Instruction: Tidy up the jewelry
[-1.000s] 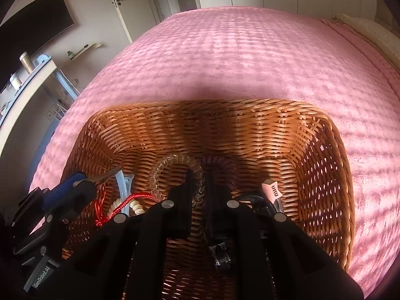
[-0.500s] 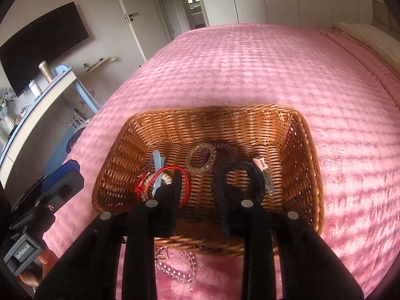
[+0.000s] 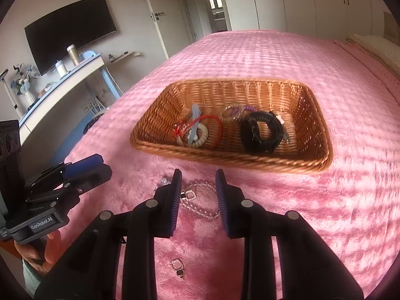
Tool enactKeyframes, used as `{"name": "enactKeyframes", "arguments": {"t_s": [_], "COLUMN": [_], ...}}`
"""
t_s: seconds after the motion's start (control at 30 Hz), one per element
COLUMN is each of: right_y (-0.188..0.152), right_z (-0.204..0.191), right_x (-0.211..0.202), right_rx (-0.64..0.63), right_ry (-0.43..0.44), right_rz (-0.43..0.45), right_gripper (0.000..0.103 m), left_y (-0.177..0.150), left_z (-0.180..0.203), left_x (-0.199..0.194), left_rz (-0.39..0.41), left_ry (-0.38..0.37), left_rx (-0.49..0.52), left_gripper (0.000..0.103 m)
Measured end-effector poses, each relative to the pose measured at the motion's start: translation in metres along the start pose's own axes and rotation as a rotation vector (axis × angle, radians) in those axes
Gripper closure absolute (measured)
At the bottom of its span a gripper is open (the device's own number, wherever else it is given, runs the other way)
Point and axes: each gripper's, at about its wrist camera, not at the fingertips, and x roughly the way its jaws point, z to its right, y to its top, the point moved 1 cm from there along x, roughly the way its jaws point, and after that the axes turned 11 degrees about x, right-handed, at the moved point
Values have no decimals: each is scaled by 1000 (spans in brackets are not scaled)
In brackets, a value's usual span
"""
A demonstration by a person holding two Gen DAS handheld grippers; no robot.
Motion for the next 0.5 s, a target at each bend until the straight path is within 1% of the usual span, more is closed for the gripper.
{"name": "enactKeyframes", "arguments": {"t_s": [0.1, 0.17, 0.3, 0.4, 0.43, 0.47, 0.5], "right_y": [-9, -12, -12, -13, -14, -15, -16], "right_z": [8, 16, 31, 31, 30, 28, 26], "right_x": [19, 29, 40, 40, 41, 44, 46], "right_rx": [-9, 3, 60, 58, 49, 37, 23], "right_ry": [-59, -76, -43, -32, -40, -53, -70], "right_rz": [-5, -14, -52, -46, -50, -54, -54], "right_gripper": [78, 78, 78, 78, 72, 65, 62], "left_y": [-11, -16, -20, -19, -17, -15, -14], "left_z": [-3, -3, -7, -10, -10, -9, -7], "left_x": [16, 26, 50, 64, 67, 71, 74], "left_rz": [-44, -74, -146, -186, -194, -204, -213], "left_ry": [-23, -26, -37, -36, -34, -28, -21], "left_rx": [-12, -7, -31, -51, -51, -46, -37], "left_gripper": [59, 59, 59, 59, 59, 59, 59]}}
